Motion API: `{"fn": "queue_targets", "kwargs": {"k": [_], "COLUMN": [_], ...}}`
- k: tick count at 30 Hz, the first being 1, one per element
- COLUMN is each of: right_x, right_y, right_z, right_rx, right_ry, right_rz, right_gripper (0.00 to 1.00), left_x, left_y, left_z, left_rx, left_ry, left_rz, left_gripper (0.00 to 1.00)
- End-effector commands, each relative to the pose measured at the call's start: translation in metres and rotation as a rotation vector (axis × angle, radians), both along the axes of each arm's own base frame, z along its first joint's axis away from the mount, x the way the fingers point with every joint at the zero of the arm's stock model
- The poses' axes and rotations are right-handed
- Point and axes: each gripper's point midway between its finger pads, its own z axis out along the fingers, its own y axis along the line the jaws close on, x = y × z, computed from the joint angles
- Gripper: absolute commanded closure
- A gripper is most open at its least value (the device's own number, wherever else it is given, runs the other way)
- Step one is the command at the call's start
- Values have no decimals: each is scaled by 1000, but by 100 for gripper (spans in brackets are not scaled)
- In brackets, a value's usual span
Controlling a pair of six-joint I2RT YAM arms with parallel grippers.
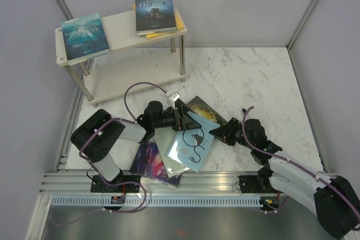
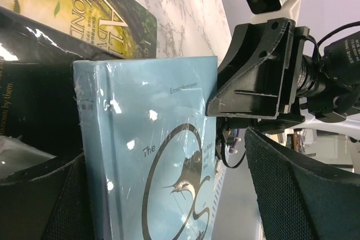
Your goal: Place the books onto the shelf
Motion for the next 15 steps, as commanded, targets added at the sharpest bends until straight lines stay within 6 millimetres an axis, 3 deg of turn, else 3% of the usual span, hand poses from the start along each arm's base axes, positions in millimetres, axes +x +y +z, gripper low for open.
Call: {"fn": "queue_targets", "kwargs": {"k": [1, 3, 6, 8, 9, 11, 12, 13, 15], "right_x": [-8, -5, 1, 6, 6, 8, 9, 9, 10], "right_y": [6, 5, 5, 6, 7, 9, 11, 11, 12], "right_z": [10, 19, 31, 36, 33, 32, 32, 32, 31], "right_rx": [23, 31, 38, 35, 26, 26, 29, 33, 36], "right_ry": [-56, -91, -130, -142, -133, -128, -128, -126, -122], "right_rz": [54, 44, 29, 26, 30, 35, 39, 40, 40], "right_gripper": [100, 100, 100, 100, 100, 100, 100, 100, 100], "left_x": [-45, -45, -48, -49, -51, -52, -53, -53, -54], "left_y": [-7, -6, -3, -1, 1, 3, 4, 5, 7], "left_z": [-3, 9, 20, 24, 27, 30, 32, 32, 32], "left_rx": [-3, -17, -11, -10, -7, -6, -2, 3, 5], "left_ry": [83, 46, 14, -5, -18, -30, -30, -30, -37], "left_rz": [-159, -164, -172, -171, -173, -172, -169, -164, -157], "left_gripper": [7, 8, 17, 31, 48, 69, 92, 97, 98]}}
